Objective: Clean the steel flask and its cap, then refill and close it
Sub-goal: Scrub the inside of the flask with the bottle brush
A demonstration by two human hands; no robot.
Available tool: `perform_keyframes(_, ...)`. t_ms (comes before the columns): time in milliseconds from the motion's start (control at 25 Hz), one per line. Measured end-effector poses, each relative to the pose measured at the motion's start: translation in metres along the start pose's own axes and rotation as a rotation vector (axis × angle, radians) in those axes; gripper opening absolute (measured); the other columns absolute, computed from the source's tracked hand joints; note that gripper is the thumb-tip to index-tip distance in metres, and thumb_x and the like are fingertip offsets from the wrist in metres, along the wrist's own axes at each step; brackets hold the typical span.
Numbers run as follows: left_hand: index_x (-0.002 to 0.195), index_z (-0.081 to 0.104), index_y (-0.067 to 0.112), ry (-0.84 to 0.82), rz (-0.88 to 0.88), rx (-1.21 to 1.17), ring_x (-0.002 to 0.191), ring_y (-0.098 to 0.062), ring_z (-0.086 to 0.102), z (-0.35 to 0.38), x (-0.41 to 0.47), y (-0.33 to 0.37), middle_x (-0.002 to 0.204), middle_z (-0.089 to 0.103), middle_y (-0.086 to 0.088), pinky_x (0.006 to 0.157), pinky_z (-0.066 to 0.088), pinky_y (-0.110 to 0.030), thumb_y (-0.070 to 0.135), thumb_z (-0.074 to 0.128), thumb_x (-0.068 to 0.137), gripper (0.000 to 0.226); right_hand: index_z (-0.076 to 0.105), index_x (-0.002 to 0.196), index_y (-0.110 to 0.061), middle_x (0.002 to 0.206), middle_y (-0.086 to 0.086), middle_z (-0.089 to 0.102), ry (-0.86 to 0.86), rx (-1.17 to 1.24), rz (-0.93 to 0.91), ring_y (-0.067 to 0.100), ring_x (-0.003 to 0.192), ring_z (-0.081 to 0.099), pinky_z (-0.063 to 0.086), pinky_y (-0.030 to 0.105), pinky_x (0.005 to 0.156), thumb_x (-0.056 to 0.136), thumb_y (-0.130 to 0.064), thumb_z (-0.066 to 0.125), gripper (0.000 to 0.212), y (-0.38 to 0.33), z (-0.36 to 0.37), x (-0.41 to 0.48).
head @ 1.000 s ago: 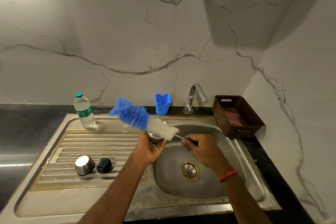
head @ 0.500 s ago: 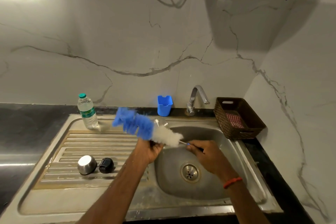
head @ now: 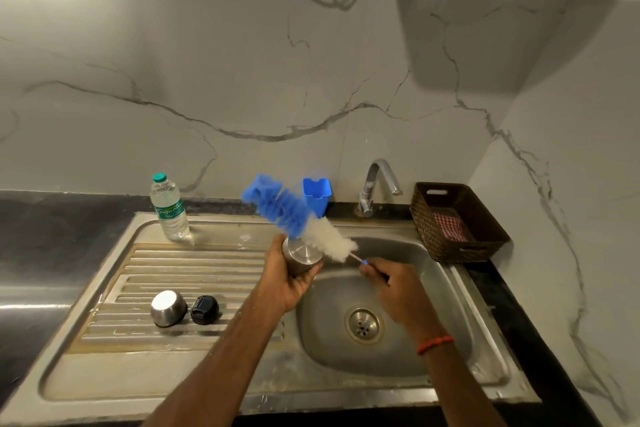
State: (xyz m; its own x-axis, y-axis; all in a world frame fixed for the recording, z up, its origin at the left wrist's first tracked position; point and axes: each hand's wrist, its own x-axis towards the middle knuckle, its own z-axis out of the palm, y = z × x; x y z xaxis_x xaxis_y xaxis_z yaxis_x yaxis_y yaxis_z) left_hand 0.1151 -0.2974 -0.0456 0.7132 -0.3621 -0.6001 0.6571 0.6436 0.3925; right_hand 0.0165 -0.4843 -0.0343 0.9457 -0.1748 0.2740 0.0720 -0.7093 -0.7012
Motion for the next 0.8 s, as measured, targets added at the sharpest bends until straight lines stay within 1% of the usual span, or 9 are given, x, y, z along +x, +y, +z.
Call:
perform_keyframes(80, 0.123, 0.062, 0.003, 0.022, -0.009, 0.029, 0.103, -0.035, 0.074, 0.003, 0.002, -0.001, 0.114, 0.072, -0.024, 0.084, 0.062, -0.043, 0.047, 0.077, 0.081, 0.063, 0.074, 0.094, -0.011, 0.063, -0.002, 0.064, 0.078, -0.060, -0.042, 0.012, 0.056, 0.058, 0.051, 0.036, 0.058, 0.098, -0.030, 0.061, 0.024, -0.008, 0.003, 0.014)
perform_keyframes(200, 0.125, 0.062, 0.003, 0.021, -0.023, 0.009, 0.096, -0.034, 0.075, 0.008, -0.002, -0.005, 0.113, 0.072, -0.024, 0.068, 0.065, -0.039, 0.049, 0.067, 0.090, 0.058, 0.071, 0.089, -0.013, 0.058, -0.014, 0.052, 0.057, -0.044, -0.147, 0.003, 0.054, 0.052, 0.041, 0.016, 0.054, 0.099, -0.029, 0.061, 0.022, -0.030, 0.024, 0.007)
perform_keyframes(280, 0.128, 0.062, 0.004, 0.009, -0.025, -0.027, 0.090, -0.034, 0.076, 0.005, -0.002, -0.002, 0.113, 0.073, -0.023, 0.061, 0.065, -0.039, 0.048, 0.065, 0.093, 0.056, 0.074, 0.097, -0.016, 0.064, -0.012, 0.059, 0.021, -0.013, -0.114, 0.005, 0.059, 0.057, 0.048, 0.021, 0.057, 0.099, -0.031, 0.060, 0.020, -0.020, 0.022, -0.010)
perform_keyframes(400, 0.123, 0.063, 0.004, 0.052, -0.029, 0.007, 0.101, -0.033, 0.074, 0.003, 0.000, 0.001, 0.114, 0.073, -0.022, 0.069, 0.064, -0.040, 0.052, 0.073, 0.084, 0.063, 0.075, 0.106, -0.014, 0.070, -0.002, 0.070, 0.073, -0.006, 0.027, 0.012, 0.063, 0.064, 0.056, 0.033, 0.062, 0.095, -0.031, 0.065, 0.023, -0.008, 0.006, -0.004)
perform_keyframes(560, 0.121, 0.064, 0.002, 0.067, -0.041, 0.026, 0.089, -0.030, 0.074, 0.011, -0.005, -0.007, 0.112, 0.073, -0.022, 0.061, 0.064, -0.035, 0.053, 0.066, 0.089, 0.060, 0.078, 0.099, -0.014, 0.068, -0.015, 0.066, 0.137, -0.035, -0.146, 0.001, 0.061, 0.060, 0.043, 0.009, 0.060, 0.091, -0.023, 0.072, 0.014, -0.040, 0.023, 0.013)
perform_keyframes(640, 0.123, 0.065, 0.001, 0.051, -0.045, -0.013, 0.078, -0.030, 0.076, 0.008, -0.008, -0.004, 0.104, 0.075, -0.022, 0.054, 0.063, -0.033, 0.051, 0.063, 0.093, 0.058, 0.077, 0.102, -0.016, 0.070, -0.017, 0.064, 0.073, 0.023, -0.123, -0.002, 0.067, 0.062, 0.048, 0.011, 0.063, 0.091, -0.025, 0.072, 0.015, -0.033, 0.028, -0.003)
perform_keyframes(680, 0.123, 0.065, 0.001, 0.044, -0.044, -0.037, 0.077, -0.031, 0.077, 0.005, -0.009, -0.002, 0.102, 0.076, -0.021, 0.054, 0.062, -0.033, 0.049, 0.065, 0.093, 0.057, 0.076, 0.107, -0.017, 0.078, -0.014, 0.070, 0.036, 0.068, -0.068, -0.001, 0.074, 0.066, 0.054, 0.018, 0.070, 0.091, -0.026, 0.072, 0.019, -0.025, 0.022, -0.010)
perform_keyframes(720, 0.122, 0.064, 0.001, 0.038, -0.038, -0.054, 0.080, -0.032, 0.077, 0.003, -0.010, 0.000, 0.102, 0.076, -0.022, 0.055, 0.063, -0.034, 0.048, 0.067, 0.091, 0.056, 0.075, 0.112, -0.017, 0.086, -0.009, 0.074, 0.019, 0.090, -0.012, 0.002, 0.081, 0.068, 0.058, 0.026, 0.077, 0.091, -0.027, 0.071, 0.024, -0.016, 0.015, -0.012)
perform_keyframes(800, 0.121, 0.063, 0.002, 0.062, -0.024, -0.028, 0.089, -0.033, 0.077, 0.003, -0.008, 0.000, 0.107, 0.074, -0.023, 0.057, 0.063, -0.035, 0.049, 0.072, 0.087, 0.058, 0.074, 0.113, -0.013, 0.089, -0.002, 0.075, 0.077, 0.046, 0.030, 0.007, 0.080, 0.069, 0.058, 0.031, 0.077, 0.090, -0.027, 0.071, 0.027, -0.002, 0.009, -0.003)
